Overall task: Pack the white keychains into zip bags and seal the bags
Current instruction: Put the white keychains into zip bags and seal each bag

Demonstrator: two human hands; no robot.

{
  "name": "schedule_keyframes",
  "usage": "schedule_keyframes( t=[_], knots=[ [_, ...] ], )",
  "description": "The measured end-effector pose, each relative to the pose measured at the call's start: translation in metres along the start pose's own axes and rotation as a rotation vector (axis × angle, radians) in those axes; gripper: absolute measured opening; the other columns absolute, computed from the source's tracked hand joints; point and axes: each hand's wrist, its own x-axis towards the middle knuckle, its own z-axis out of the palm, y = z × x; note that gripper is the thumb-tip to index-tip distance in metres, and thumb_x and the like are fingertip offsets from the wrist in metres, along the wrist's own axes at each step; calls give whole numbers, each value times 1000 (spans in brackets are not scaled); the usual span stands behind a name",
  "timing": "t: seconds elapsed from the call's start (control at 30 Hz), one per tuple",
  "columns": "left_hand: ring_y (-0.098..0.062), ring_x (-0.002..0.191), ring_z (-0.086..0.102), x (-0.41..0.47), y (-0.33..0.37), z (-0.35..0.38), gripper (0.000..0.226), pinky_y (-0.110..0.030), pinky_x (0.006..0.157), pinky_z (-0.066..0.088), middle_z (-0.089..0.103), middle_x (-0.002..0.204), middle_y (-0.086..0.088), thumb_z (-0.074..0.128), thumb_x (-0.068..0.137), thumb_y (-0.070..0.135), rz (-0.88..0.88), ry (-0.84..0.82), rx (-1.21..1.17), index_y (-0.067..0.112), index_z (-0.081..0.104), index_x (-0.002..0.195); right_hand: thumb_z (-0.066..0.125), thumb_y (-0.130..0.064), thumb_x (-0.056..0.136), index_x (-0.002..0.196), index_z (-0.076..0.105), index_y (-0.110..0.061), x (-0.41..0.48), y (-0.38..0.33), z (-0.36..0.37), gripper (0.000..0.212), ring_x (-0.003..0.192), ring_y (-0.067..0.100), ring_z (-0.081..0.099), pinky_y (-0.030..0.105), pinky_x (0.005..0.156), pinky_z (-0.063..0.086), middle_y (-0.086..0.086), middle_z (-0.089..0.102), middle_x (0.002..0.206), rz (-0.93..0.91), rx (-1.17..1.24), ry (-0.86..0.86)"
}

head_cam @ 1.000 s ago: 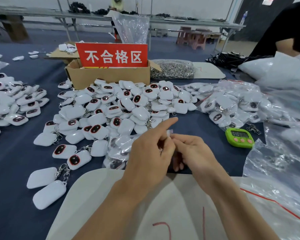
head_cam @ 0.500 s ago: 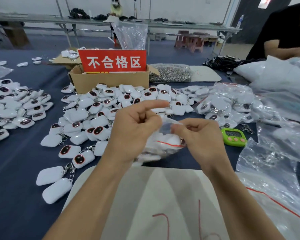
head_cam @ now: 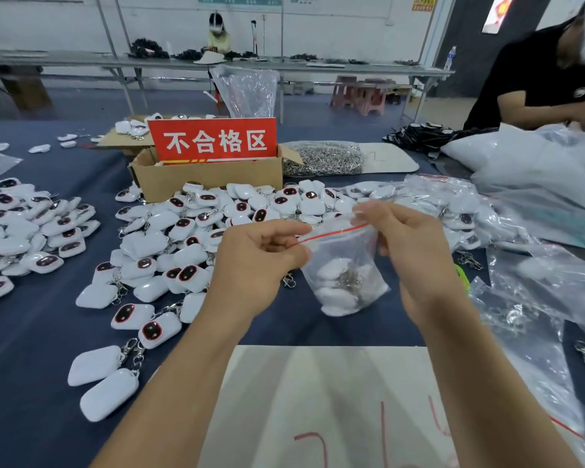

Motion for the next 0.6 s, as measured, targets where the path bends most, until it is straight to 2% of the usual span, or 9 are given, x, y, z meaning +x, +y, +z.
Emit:
schedule_keyframes(
  t=[0.07, 0.1, 0.2, 0.27, 0.33, 0.4, 0.5, 0.6],
  knots=[
    [-5, 70, 63, 4, 0, 1, 38, -15, 71, 53, 75, 75, 5, 81, 79, -6, -26, -9, -96, 32, 82, 79, 73, -29, 91, 99, 82, -23, 1, 6, -10, 14, 102, 14, 72, 27, 90, 51, -2, 79, 104, 35, 88, -141],
    [-6, 72, 64, 7, 0, 3, 37, -15, 71, 53, 76, 76, 3, 80, 80, -6, -29, -13, -127, 32, 83, 79, 75, -26, 89, 105, 81, -23, 1, 8, -12, 17, 109, 20, 72, 29, 93, 52, 2, 79, 110, 44, 124, -216],
    [-6, 72, 64, 13, -1, 7, 35, -16, 72, 51, 74, 74, 5, 80, 79, -6, -20, 7, -179, 29, 84, 81, 79, -18, 84, 124, 72, -18, 0, 15, -16, 41, 115, 23, 71, 26, 92, 55, 11, 75, 120, 36, 259, -419],
    [-6, 72, 65, 14, -4, 8, 32, -16, 71, 51, 75, 75, 4, 79, 80, -7, -29, 23, -231, 25, 84, 84, 78, -10, 79, 130, 68, -17, -2, 21, -17, 53, 119, 23, 69, 28, 96, 55, 13, 73, 125, 18, 312, -457],
    [-7, 75, 66, 13, -10, 10, 30, -16, 74, 53, 76, 78, 3, 78, 80, -6, -39, 39, -288, 23, 84, 84, 76, 1, 70, 123, 73, -20, -7, 27, -16, 57, 111, 21, 71, 30, 90, 56, 11, 75, 118, -19, 293, -411],
    [-8, 77, 66, 10, -16, 14, 27, -17, 76, 54, 75, 78, 4, 80, 80, -2, -56, 54, -350, 24, 84, 84, 75, 5, 66, 111, 78, -20, -12, 32, -12, 51, 99, 19, 72, 32, 87, 57, 9, 78, 107, -51, 198, -337],
    [-9, 83, 69, 3, -25, 22, 15, -19, 77, 55, 78, 85, 2, 81, 77, 13, -70, 14, -399, 26, 84, 84, 75, 5, 69, 98, 81, -14, -19, 34, -4, 35, 85, 19, 73, 34, 79, 58, 10, 80, 93, -75, 139, -238],
    [-17, 86, 73, -1, -30, 24, 16, -26, 77, 57, 80, 92, -9, 81, 71, 17, -75, -20, -417, 16, 84, 87, 75, 15, 79, 88, 82, -15, -23, 34, 4, 31, 71, 16, 74, 27, 66, 58, 11, 80, 83, -68, 253, -93]
  ],
)
